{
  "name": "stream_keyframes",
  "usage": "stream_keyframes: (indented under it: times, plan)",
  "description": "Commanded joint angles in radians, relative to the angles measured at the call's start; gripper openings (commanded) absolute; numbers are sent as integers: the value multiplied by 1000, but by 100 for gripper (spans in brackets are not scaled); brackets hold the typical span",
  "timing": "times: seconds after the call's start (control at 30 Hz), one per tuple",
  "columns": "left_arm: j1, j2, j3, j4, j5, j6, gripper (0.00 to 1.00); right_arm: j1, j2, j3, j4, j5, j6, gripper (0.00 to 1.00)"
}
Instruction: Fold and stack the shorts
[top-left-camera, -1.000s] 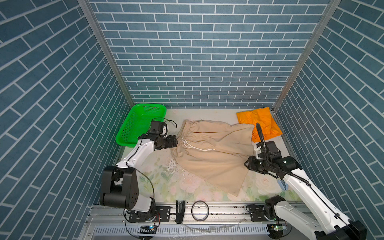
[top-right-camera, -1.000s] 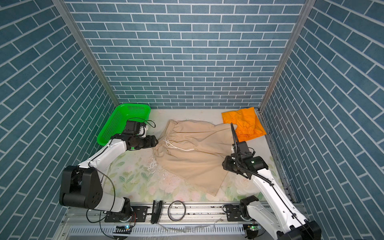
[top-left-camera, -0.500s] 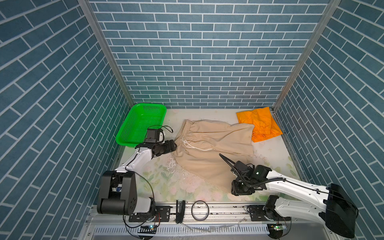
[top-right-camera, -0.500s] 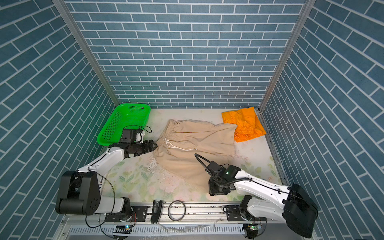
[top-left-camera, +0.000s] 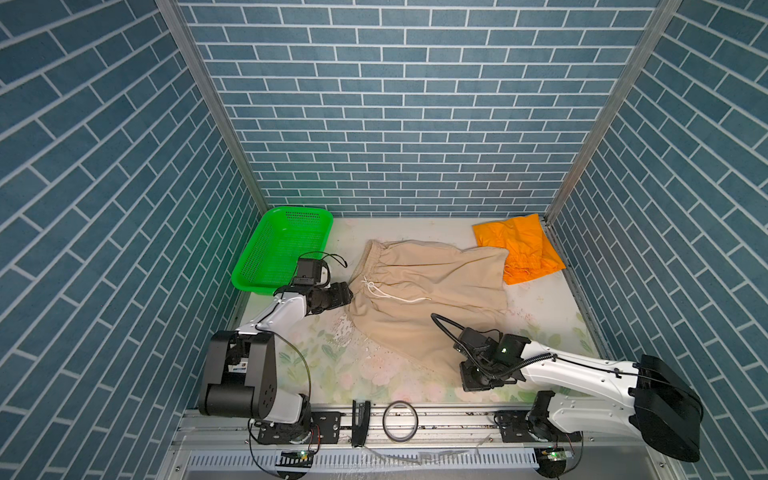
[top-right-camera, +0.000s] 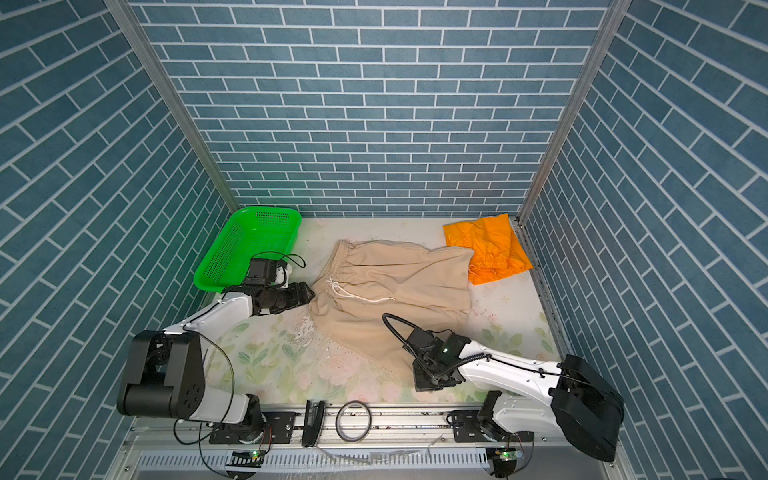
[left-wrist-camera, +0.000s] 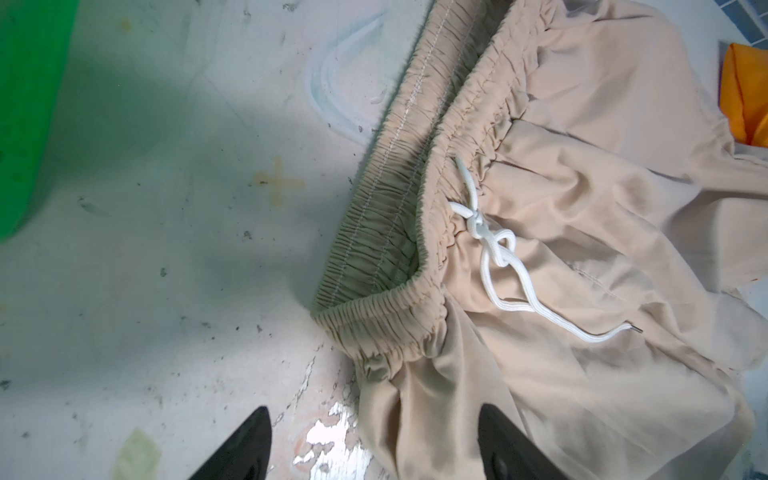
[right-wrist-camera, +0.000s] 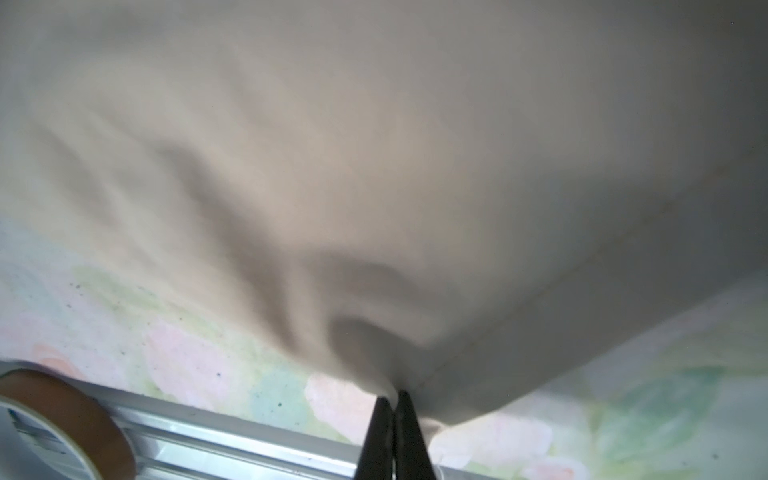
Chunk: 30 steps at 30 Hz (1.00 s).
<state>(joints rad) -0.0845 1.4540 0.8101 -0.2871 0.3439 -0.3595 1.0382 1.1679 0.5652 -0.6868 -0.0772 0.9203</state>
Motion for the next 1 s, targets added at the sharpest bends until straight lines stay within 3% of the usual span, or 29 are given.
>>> stream_keyframes:
  times: [0.0, 0.43, 0.63, 0.77, 0.97]
  plan:
    - [-23, 4, -19, -28, -37, 14, 78, 4, -29, -13, -40, 48, 38, 0]
    - [-81, 146, 19, 24, -75, 14, 57, 4, -91, -19, -73, 82, 46, 0]
    - [-85, 170, 74, -24, -121, 56, 18, 4, -139, 22, -201, 169, 54, 0]
    - [-92, 151, 110, -95, -163, 91, 0, 4, -182, 73, -272, 231, 43, 0]
    - [-115, 58, 196, -260, -229, 112, 0, 5, -238, 196, -454, 336, 32, 0]
